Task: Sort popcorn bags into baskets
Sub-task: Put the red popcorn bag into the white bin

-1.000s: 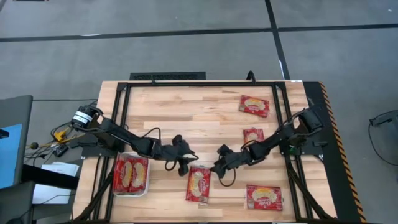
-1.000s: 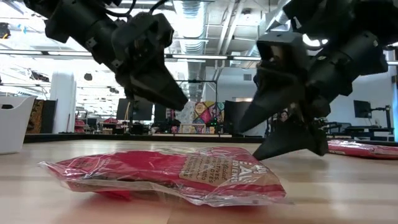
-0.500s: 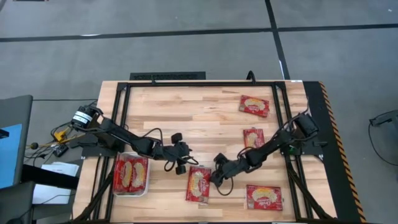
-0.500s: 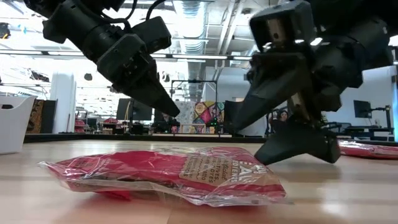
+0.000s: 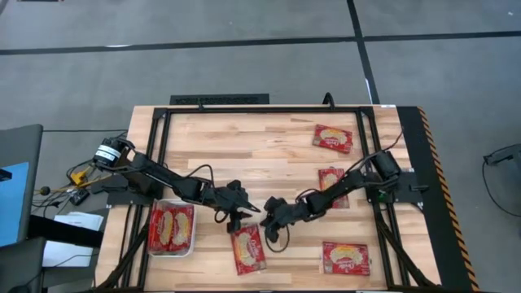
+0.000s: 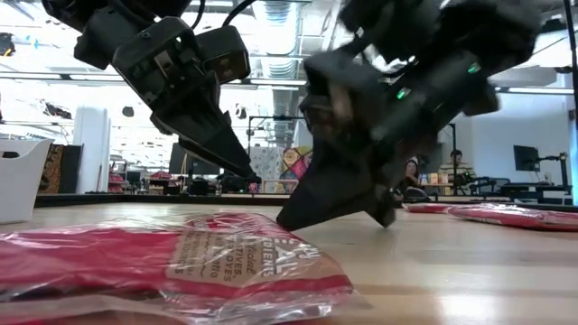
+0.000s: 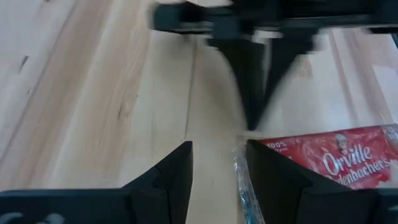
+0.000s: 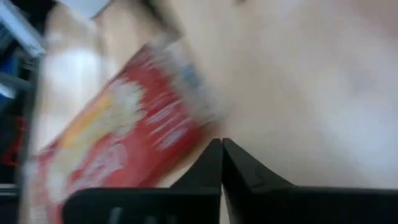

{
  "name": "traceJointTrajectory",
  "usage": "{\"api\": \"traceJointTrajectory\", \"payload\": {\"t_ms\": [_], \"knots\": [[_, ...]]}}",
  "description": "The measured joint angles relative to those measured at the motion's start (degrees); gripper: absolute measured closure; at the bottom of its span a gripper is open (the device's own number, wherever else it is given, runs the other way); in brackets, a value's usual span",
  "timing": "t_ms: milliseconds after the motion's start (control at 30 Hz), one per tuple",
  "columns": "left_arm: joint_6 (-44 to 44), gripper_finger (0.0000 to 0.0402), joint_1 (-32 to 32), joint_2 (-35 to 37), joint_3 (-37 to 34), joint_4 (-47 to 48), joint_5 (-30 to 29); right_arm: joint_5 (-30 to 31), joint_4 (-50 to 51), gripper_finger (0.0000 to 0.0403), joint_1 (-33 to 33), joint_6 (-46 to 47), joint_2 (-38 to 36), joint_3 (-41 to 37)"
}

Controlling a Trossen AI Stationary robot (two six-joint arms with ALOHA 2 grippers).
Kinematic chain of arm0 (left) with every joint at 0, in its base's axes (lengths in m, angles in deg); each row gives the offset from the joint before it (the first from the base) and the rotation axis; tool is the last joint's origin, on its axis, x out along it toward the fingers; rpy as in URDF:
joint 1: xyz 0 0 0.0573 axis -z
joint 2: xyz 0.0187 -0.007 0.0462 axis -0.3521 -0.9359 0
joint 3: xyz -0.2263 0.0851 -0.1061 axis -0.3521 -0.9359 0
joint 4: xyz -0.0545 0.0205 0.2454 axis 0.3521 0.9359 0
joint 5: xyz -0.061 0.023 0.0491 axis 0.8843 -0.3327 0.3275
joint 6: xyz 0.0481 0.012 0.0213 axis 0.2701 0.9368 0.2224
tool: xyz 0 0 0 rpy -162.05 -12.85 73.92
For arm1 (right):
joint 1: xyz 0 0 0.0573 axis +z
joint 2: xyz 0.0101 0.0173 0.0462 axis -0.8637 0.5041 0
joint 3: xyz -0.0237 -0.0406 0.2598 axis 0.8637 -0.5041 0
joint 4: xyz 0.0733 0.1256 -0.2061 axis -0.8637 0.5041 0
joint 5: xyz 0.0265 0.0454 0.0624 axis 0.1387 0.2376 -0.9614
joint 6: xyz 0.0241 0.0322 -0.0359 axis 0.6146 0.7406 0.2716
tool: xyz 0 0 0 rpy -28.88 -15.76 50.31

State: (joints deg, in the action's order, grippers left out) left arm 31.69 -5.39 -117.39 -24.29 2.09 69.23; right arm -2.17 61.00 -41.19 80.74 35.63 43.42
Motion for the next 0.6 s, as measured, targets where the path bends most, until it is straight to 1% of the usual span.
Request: {"api": "traceJointTrajectory", "payload": {"t_ms": [33,100,167,233,300,333,467,600], "knots": [[0.0,0.0262,0.0,0.0,0.0,0.0,0.5,0.0,0.2,0.0386,-0.7,-1.7,0.0,0.0],[-0.4,0.0262,0.0,0.0,0.0,0.3,0.8,-0.9,0.8,0.0388,-2.1,-3.7,0.0,0.0],[-1.2,0.0262,0.0,0.0,0.0,1.1,0.8,-3.2,2.0,0.0376,-3.4,-3.3,-0.1,0.1],[-2.4,0.0262,0.0,0.0,0.0,2.1,0.9,-6.8,3.6,0.0358,-4.3,-2.1,-0.4,0.2],[-3.3,0.0262,0.0,0.0,0.0,2.7,0.9,-10.5,4.4,0.0340,-4.6,-1.8,-0.6,0.2],[-3.8,0.0262,0.0,0.0,0.0,3.0,0.9,-10.8,4.6,0.0330,-4.4,-1.4,-0.6,0.2],[-6.1,0.0262,0.3,0.0,0.0,4.2,1.3,-9.6,2.8,0.0279,-2.9,-0.5,-0.5,0.2],[-6.0,0.0262,1.9,0.0,0.0,5.9,4.7,-6.7,-0.2,0.0211,-2.0,0.2,-0.1,0.0]]}}
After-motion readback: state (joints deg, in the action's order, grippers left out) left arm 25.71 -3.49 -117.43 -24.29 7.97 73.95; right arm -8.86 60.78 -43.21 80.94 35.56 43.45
